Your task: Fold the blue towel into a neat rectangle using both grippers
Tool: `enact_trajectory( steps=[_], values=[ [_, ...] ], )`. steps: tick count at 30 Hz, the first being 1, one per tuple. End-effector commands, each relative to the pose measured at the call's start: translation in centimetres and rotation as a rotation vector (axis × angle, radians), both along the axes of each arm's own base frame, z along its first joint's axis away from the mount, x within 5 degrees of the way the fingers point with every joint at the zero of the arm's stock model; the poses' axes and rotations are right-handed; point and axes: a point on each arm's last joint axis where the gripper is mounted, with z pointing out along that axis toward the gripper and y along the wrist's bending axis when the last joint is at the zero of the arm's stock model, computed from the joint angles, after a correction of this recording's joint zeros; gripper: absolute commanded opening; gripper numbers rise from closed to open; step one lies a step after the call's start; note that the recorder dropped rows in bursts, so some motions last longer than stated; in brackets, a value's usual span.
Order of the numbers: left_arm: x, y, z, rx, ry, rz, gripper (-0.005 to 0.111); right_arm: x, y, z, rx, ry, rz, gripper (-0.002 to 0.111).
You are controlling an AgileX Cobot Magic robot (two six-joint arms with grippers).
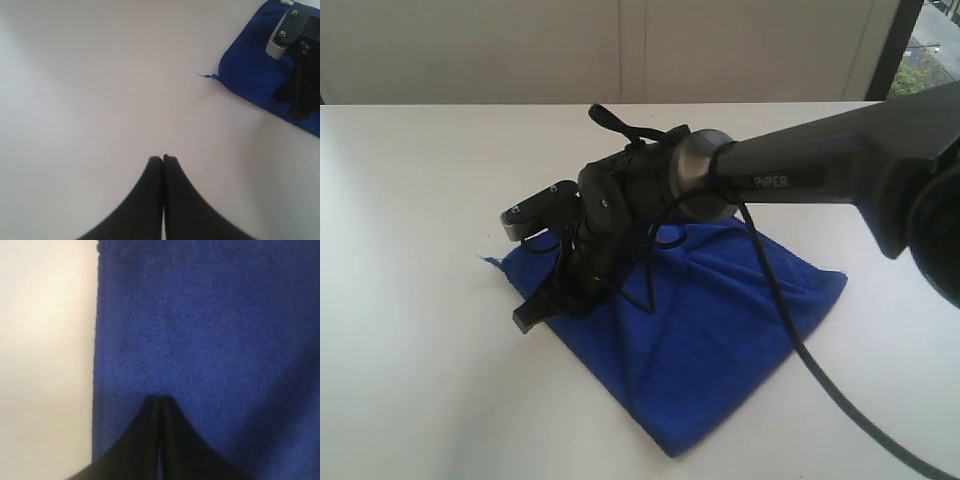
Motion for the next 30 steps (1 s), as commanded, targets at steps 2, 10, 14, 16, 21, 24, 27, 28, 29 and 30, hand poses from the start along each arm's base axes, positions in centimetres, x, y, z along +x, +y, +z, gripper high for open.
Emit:
enact_trajectory(
  steps=[2,10,14,16,21,24,27,28,29,30],
  values=[
    [-0.1,0.0,-0.2,-0.006,0.007,0.000,0.000,0.5,0.5,-2.2,0.016,-0.023,-0.014,0.000],
    [-0.1,0.0,-0.2,-0.006,0.007,0.000,0.000,2.3,0.2,-3.5,0.109,-0.083,-0.156,0.000],
    [-0.1,0.0,-0.2,-0.006,0.007,0.000,0.000,3.7,-0.1,-4.3,0.150,-0.090,-0.242,0.000],
    [-0.1,0.0,-0.2,-0.006,0.007,0.000,0.000,4.4,-0.1,-4.7,0.170,-0.095,-0.273,0.000],
    [-0.1,0.0,-0.2,-0.006,0.007,0.000,0.000,5.9,0.1,-5.2,0.236,-0.143,-0.332,0.000],
    [-0.1,0.0,-0.2,-0.006,0.007,0.000,0.000,6.4,0.3,-4.9,0.276,-0.182,-0.347,0.000],
    [-0.1,0.0,-0.2,-0.006,0.007,0.000,0.000,6.7,0.5,-4.6,0.306,-0.215,-0.351,0.000],
    [-0.1,0.0,-0.2,-0.006,0.007,0.000,0.000,6.8,0.5,-4.5,0.309,-0.215,-0.355,0.000],
    [-0.1,0.0,-0.2,-0.006,0.007,0.000,0.000,6.8,0.5,-4.2,0.313,-0.218,-0.354,0.000],
    [-0.1,0.0,-0.2,-0.006,0.007,0.000,0.000,6.8,0.5,-4.0,0.313,-0.219,-0.354,0.000]
  ],
)
